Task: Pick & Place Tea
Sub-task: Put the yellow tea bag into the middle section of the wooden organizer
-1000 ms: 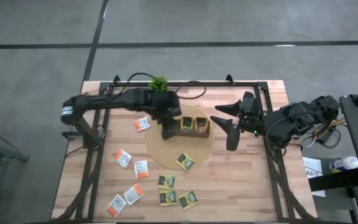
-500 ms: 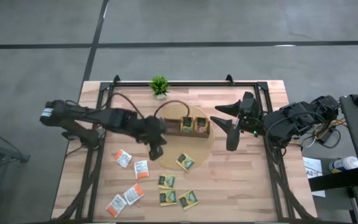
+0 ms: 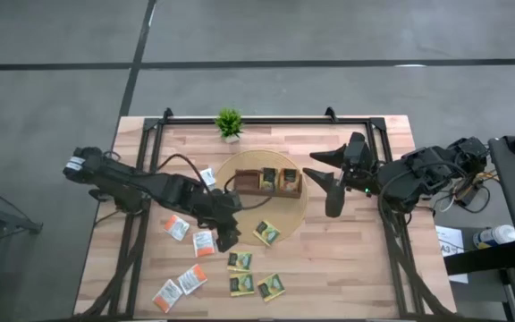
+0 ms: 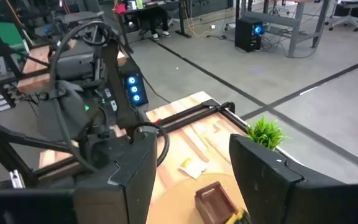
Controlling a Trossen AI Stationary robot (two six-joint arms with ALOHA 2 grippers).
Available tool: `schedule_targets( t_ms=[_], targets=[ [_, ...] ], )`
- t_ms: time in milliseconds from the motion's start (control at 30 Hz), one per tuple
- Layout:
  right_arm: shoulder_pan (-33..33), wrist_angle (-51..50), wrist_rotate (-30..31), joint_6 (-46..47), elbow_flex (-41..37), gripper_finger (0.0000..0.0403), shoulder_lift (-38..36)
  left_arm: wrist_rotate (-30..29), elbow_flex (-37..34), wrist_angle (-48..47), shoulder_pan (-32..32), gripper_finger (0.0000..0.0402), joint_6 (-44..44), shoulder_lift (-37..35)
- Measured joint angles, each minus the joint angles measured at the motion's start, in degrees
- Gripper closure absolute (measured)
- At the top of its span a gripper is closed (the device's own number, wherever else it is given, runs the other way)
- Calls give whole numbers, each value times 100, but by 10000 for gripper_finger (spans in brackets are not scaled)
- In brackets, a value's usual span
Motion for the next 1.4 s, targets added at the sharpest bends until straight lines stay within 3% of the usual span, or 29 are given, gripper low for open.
schedule_targets(
  t_ms=[333,800,967,1400],
  targets=[
    [2,-760,-580,-2,0,204,0,274,0,-57,-414,211,-1921,328],
    [2,-1677,-603,-3,-2,204,0,278,0,-82,-893,212,-4729,1049],
    [2,-1684,-603,-2,-2,204,0,270,38,-162,-891,212,-5085,1287],
    [2,-1670,-599,308,-2,204,0,133,61,-199,-910,212,-4993,2270]
  ],
)
